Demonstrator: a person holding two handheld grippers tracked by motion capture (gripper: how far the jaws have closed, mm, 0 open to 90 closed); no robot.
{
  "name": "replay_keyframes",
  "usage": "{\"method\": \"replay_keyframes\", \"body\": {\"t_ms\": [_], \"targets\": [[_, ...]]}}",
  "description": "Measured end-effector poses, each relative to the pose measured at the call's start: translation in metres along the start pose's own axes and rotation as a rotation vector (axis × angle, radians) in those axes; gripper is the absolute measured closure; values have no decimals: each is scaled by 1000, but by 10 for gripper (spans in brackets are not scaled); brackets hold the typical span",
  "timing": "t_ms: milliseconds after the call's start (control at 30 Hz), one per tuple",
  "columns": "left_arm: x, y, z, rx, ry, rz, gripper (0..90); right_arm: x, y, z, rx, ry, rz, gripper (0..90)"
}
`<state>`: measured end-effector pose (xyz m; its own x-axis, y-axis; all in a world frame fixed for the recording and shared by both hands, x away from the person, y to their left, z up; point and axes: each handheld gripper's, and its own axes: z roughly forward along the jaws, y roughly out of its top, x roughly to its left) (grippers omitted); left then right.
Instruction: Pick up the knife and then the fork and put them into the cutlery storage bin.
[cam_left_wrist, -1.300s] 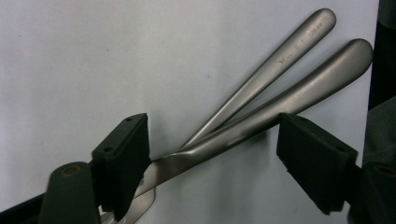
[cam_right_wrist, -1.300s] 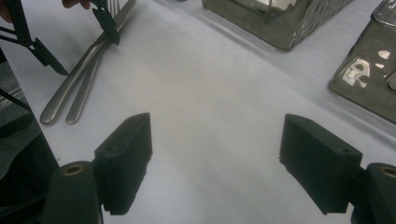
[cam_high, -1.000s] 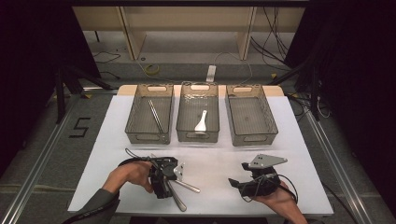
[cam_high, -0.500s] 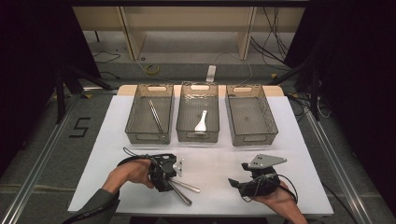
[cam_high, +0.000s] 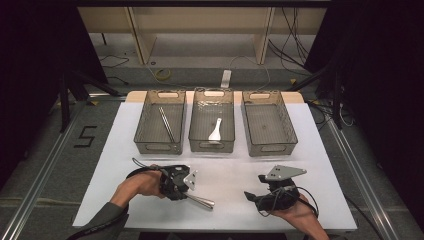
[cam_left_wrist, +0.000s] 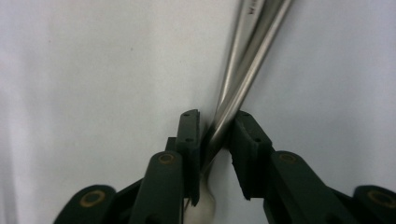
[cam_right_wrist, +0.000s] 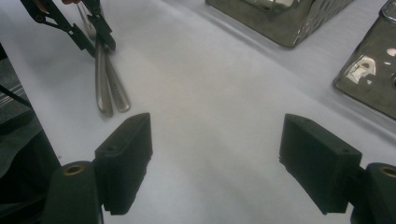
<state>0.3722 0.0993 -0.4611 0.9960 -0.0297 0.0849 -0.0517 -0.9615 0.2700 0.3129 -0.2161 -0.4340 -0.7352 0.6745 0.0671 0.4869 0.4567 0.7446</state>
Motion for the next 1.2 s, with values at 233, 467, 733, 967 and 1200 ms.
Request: {"method": "replay_keyframes", "body": {"t_ms": [233,467,733,967,1200], "targets": [[0,0,0,-7,-4,4,795,0,0,1,3,3,-2,263],[1,1,-2,-26,8,-5,816,1,0,1,3,4,-1,263],[3,2,-3,-23,-3,-29,819,1,1,1,2,8,-3,263],[5,2,-9,-50,19,-61,821,1,1,2,3,8,-4,263],[5,6,-17,-70,28,-102,822,2,2,1,-2,9,-6,263]]}}
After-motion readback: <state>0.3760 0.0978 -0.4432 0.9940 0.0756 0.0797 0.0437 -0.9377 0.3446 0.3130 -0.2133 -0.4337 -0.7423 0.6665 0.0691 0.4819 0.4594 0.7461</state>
